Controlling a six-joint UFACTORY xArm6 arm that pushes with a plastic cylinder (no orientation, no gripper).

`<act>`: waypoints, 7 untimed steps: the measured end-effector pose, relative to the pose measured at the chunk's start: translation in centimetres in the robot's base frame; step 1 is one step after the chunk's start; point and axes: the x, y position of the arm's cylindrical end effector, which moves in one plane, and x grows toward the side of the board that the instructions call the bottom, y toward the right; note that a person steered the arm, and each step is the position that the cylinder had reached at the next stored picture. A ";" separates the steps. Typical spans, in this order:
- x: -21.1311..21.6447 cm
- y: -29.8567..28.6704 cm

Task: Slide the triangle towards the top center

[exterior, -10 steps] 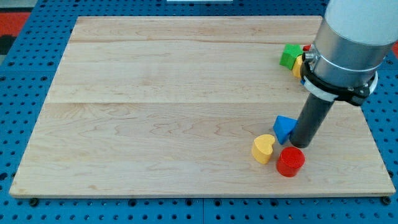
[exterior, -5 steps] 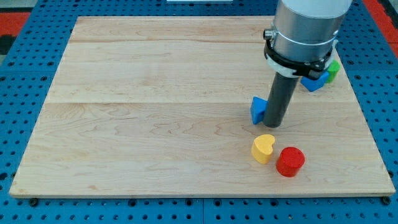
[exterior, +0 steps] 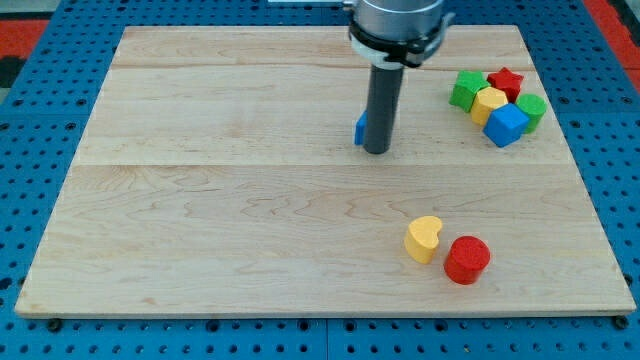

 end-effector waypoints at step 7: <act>-18.4 -3.3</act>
